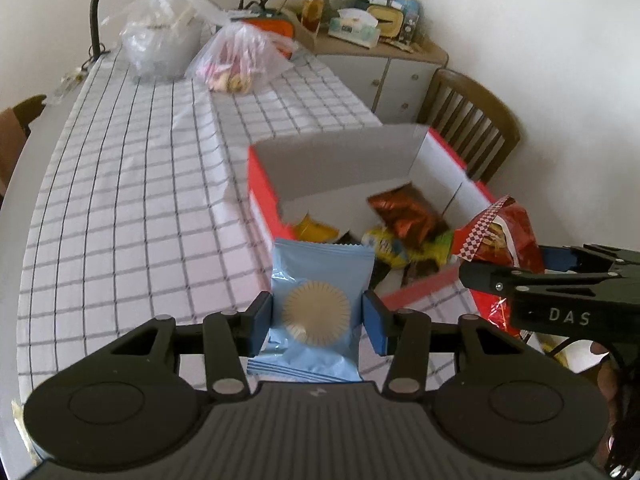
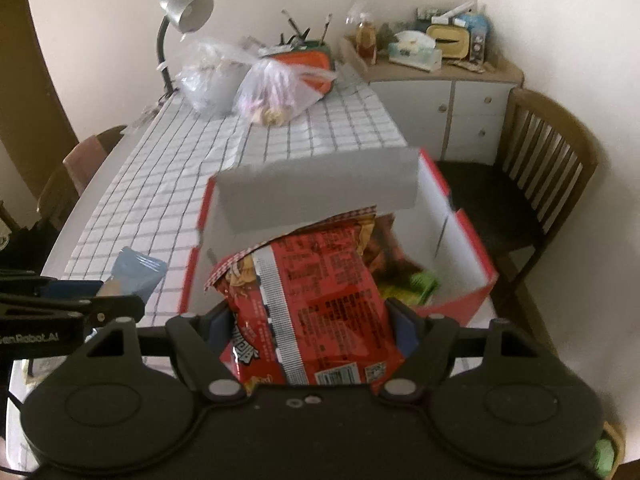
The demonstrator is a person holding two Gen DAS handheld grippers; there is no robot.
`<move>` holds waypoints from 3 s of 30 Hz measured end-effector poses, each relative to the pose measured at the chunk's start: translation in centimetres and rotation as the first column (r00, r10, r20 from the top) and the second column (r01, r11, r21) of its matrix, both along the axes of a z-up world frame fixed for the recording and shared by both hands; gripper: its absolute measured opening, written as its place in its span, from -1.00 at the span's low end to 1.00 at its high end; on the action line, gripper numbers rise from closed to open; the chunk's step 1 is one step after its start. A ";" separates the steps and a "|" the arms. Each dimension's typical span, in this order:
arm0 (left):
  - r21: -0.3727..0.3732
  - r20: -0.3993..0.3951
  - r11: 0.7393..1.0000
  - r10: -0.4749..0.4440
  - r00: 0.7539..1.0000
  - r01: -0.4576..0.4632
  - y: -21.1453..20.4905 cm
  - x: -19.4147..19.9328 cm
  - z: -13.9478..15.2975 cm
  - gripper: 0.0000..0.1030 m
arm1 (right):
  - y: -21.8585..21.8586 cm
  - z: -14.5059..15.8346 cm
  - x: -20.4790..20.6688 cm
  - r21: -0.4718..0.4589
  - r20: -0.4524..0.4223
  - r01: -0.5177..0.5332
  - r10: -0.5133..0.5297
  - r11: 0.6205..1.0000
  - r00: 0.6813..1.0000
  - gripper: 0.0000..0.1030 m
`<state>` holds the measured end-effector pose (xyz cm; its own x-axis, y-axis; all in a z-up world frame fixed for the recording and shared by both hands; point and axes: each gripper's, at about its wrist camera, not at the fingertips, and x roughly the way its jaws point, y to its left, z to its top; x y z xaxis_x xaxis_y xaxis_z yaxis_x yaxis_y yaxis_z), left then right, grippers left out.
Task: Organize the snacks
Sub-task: 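Carry the red chip bag and blue cookie packet over the red box, then open both tools to drop the chip bag and cookie packet into the box, then move both tools back to the cream pastry and white-navy snack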
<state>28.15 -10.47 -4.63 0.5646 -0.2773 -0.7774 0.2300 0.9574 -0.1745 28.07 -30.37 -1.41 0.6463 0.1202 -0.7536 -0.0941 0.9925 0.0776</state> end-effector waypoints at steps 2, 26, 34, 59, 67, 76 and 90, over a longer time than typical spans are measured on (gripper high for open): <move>0.000 0.013 1.000 0.008 1.000 -0.008 -1.1 0.7 0.6 -0.08 | -0.8 0.1 0.9 0.000 0.004 0.004 -0.004 1.000 1.000 0.48; 0.113 -0.097 0.980 0.175 0.980 -0.164 -8.2 11.6 -2.4 -0.09 | -4.6 -5.4 12.0 -0.076 -0.128 -0.122 0.112 0.990 0.985 0.48; 0.156 -0.135 0.969 0.211 0.968 -0.189 -8.5 11.4 -4.9 -0.09 | -4.0 -7.8 12.8 -0.101 -0.167 -0.180 0.161 0.979 0.973 0.49; 0.100 -0.077 0.969 0.234 0.969 -0.226 -7.8 7.0 -4.0 0.13 | -4.8 -4.8 9.6 -0.009 -0.100 -0.273 0.271 0.962 0.957 0.69; 0.072 -0.002 0.975 0.211 0.977 -0.211 -6.9 4.1 -1.6 0.31 | -4.5 -2.1 6.9 0.030 -0.033 -0.304 0.305 0.952 0.952 0.86; 0.050 0.064 0.976 0.208 0.976 -0.211 -4.6 0.8 -0.1 0.40 | -2.8 0.0 3.6 0.065 0.026 -0.337 0.336 0.939 0.942 0.97; 0.040 0.110 0.978 0.200 0.974 -0.205 3.7 -3.8 1.0 0.43 | 6.0 0.6 -0.8 0.085 0.054 -0.399 0.396 0.913 0.917 0.99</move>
<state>24.31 -6.72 -3.62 0.6839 -0.1106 -0.7211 0.0451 0.9930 -0.1096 27.26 -24.41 -0.80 0.5564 0.4408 -0.7044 -0.4840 0.8610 0.1564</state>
